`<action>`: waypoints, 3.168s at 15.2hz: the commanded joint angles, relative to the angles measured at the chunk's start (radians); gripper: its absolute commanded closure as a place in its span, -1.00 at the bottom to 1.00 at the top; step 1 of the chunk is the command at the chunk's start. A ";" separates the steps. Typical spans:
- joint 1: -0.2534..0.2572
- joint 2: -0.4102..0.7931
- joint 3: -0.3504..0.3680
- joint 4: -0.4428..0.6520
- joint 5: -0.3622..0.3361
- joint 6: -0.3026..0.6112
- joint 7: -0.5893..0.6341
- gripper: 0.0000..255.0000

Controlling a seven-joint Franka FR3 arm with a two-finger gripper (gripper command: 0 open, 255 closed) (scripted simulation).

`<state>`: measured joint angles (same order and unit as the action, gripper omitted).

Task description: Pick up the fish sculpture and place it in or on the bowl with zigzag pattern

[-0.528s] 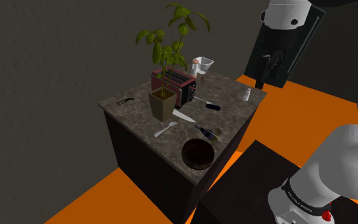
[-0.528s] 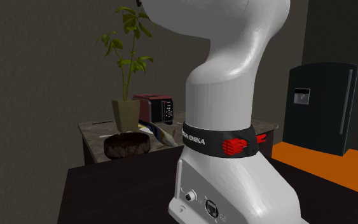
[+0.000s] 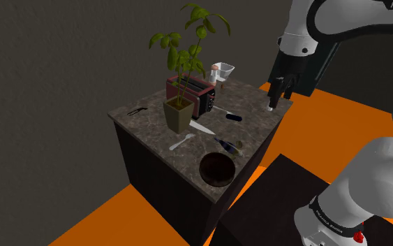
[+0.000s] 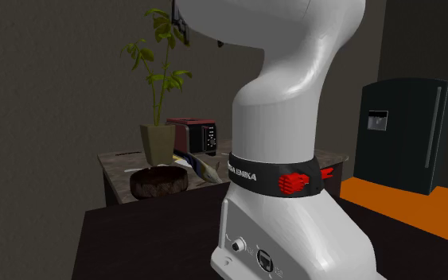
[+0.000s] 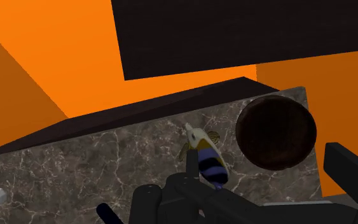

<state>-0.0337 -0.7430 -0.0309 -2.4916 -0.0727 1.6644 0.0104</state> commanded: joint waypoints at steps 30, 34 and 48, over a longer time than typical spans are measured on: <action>-0.035 1.036 -0.289 0.058 0.776 0.920 -0.801 -1.00; -0.047 1.093 -0.254 0.072 0.840 0.954 -0.846 -1.00; -0.053 1.115 -0.239 0.079 0.865 0.967 -0.863 1.00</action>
<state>-0.0869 0.3715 -0.2705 -2.4124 0.7921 2.6310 -0.8525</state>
